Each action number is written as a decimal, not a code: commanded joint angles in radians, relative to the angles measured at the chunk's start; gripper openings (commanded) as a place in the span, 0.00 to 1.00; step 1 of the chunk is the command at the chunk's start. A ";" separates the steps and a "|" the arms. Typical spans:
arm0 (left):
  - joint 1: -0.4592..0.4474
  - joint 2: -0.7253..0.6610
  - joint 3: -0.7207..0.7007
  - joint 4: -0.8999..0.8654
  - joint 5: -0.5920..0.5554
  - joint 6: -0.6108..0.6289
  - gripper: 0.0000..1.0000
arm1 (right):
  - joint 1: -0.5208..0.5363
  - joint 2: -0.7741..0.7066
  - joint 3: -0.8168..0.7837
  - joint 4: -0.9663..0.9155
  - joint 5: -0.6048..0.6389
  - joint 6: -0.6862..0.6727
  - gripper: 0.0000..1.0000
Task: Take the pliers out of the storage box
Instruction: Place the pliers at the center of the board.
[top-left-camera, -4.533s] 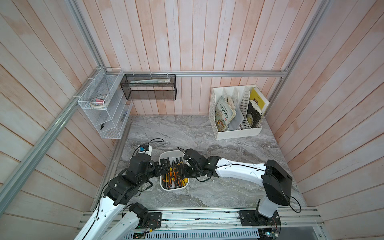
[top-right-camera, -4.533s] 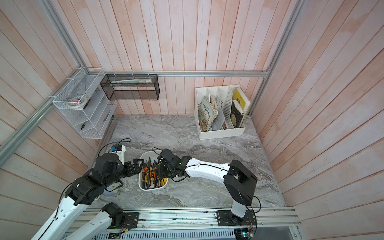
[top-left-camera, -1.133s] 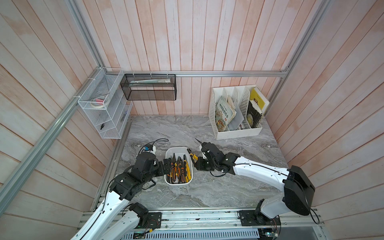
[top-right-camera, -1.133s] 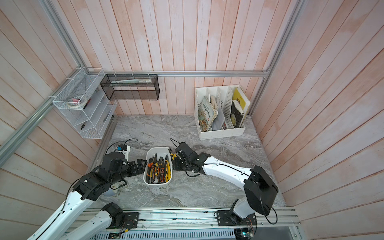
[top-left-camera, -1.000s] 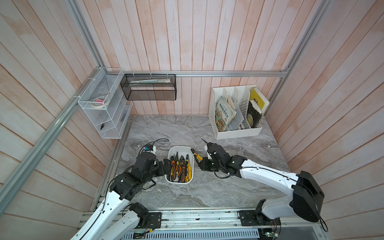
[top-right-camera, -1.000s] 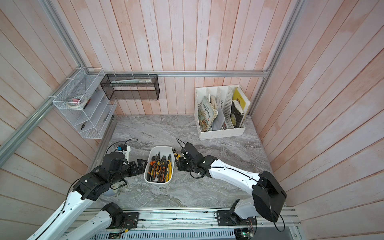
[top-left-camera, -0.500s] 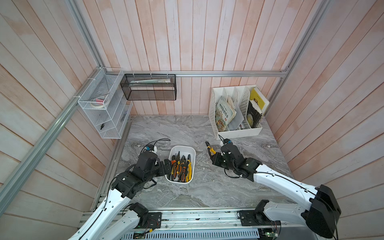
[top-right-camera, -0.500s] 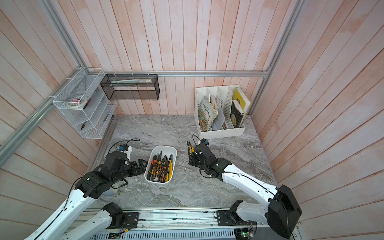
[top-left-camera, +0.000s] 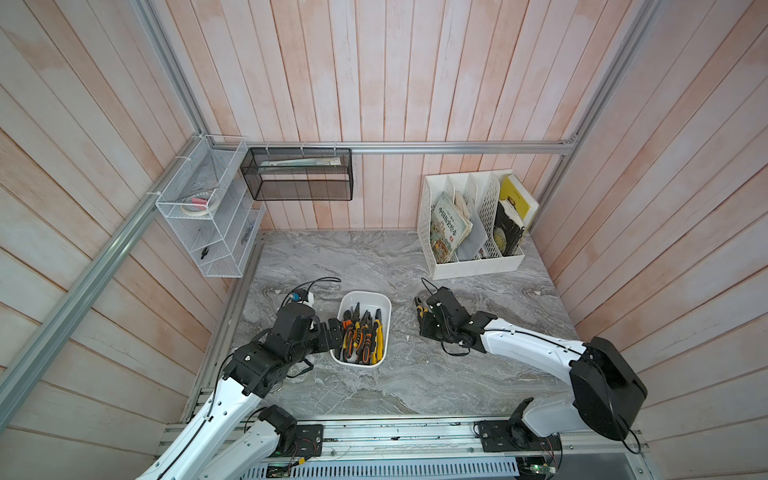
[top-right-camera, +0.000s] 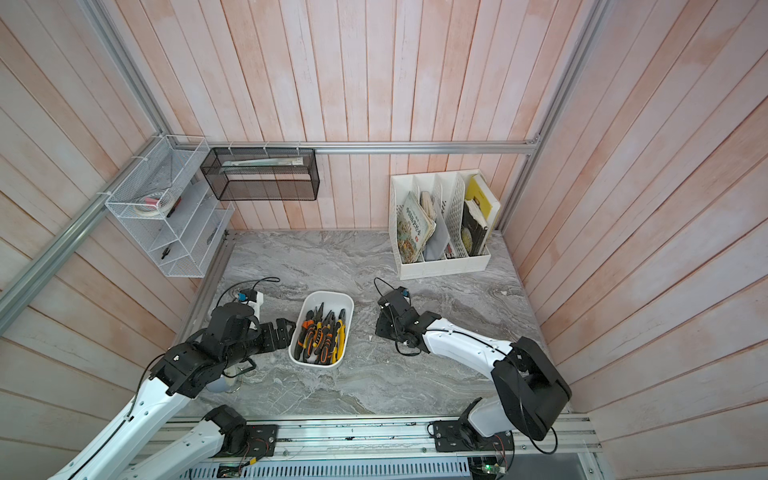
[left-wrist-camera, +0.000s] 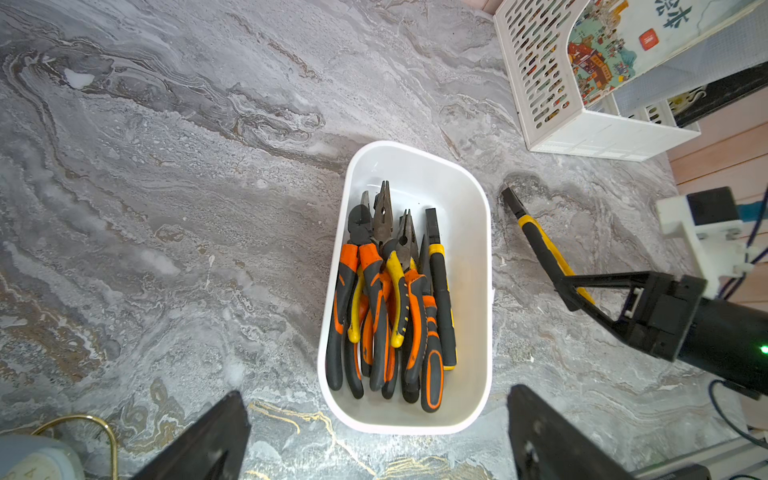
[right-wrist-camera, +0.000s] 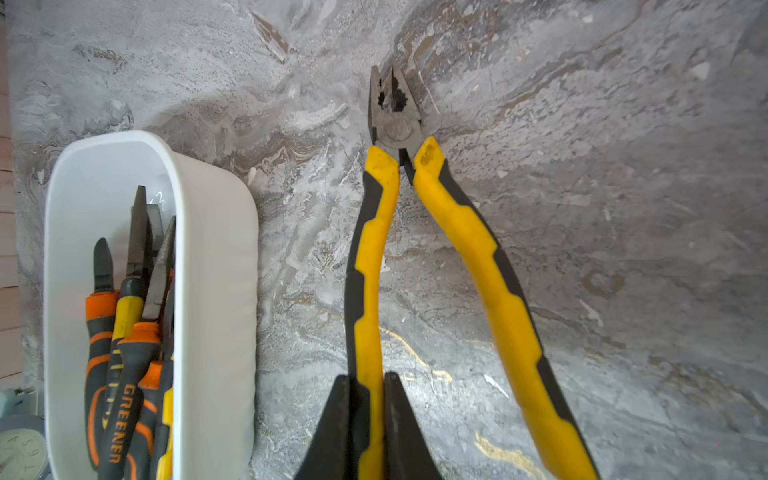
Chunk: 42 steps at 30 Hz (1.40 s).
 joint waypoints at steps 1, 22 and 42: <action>-0.003 0.004 -0.005 -0.009 -0.011 -0.005 1.00 | -0.004 0.033 0.016 0.011 -0.011 -0.002 0.00; -0.005 0.000 -0.007 -0.006 -0.008 -0.001 1.00 | -0.024 0.274 0.339 -0.419 0.019 -0.173 0.91; -0.007 0.002 -0.007 -0.008 -0.008 0.000 1.00 | -0.030 0.340 0.293 -0.386 -0.035 -0.204 0.69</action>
